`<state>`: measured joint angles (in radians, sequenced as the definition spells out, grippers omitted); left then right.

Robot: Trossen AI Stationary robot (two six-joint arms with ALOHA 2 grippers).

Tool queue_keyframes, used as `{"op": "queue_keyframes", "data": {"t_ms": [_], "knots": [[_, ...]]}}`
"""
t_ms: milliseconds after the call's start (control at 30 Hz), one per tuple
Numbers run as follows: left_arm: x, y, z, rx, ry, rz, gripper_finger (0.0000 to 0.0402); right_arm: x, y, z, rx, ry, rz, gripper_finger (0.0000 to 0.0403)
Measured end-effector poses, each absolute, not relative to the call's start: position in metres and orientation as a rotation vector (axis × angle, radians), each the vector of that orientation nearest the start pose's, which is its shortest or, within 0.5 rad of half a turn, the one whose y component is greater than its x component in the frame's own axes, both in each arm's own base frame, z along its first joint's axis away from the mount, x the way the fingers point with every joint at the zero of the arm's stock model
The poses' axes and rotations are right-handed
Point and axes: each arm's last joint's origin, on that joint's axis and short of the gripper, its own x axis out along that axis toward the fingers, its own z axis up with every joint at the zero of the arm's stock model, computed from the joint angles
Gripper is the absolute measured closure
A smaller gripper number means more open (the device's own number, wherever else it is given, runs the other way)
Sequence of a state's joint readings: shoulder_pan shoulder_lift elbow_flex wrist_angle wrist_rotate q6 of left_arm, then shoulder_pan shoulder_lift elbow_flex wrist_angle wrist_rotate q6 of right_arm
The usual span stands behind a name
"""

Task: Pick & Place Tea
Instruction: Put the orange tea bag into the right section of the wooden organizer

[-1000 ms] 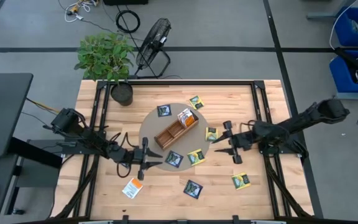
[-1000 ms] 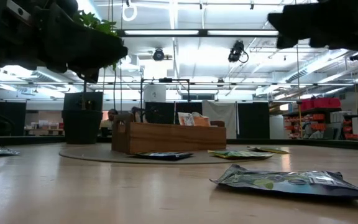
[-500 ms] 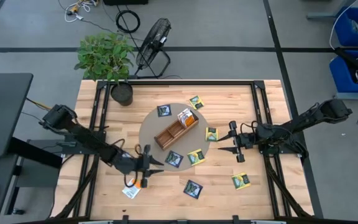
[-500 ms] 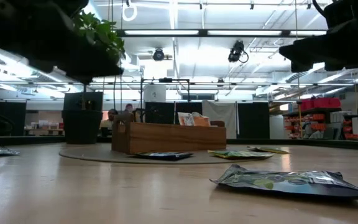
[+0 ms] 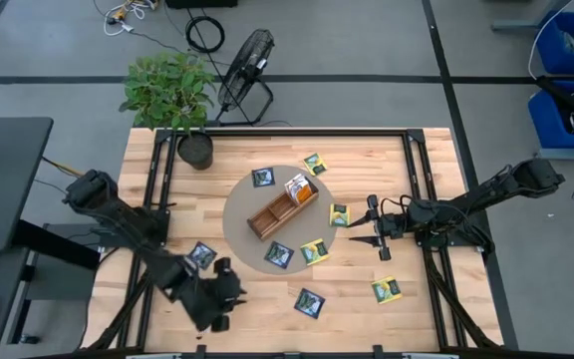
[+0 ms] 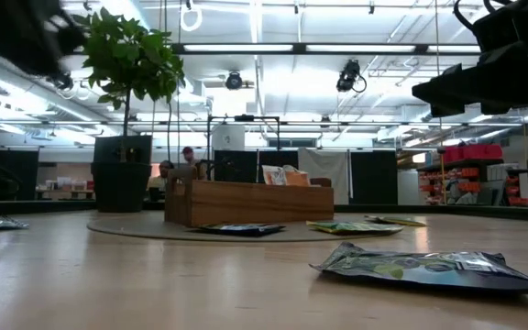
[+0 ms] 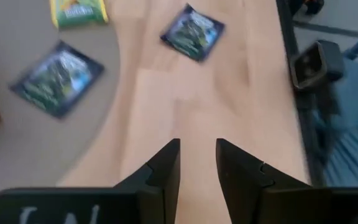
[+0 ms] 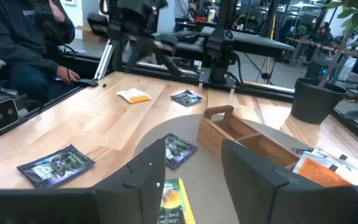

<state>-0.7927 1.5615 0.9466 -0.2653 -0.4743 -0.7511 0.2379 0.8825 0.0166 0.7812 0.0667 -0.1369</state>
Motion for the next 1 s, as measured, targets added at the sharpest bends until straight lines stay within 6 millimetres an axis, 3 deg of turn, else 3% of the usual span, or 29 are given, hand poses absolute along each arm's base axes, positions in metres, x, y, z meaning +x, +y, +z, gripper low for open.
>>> {"op": "queue_keyframes", "data": {"t_ms": [233,633,800,1000], "knots": [[0.214,-0.238,0.196,-0.247,0.875,0.047,0.0322,0.149,0.034,0.151,-0.153,0.079,0.177,0.0238],[0.190,-0.257,0.165,-0.402,1.108,0.126,0.0317,0.149,0.033,0.149,-0.154,0.100,0.147,0.0238],[0.183,-0.259,0.162,-0.493,1.202,0.166,0.0317,0.149,0.032,0.149,-0.158,0.104,0.122,0.0238],[0.183,-0.258,0.162,-0.478,1.201,0.169,0.0331,0.149,0.032,0.148,-0.157,0.111,0.121,0.0238]]}}
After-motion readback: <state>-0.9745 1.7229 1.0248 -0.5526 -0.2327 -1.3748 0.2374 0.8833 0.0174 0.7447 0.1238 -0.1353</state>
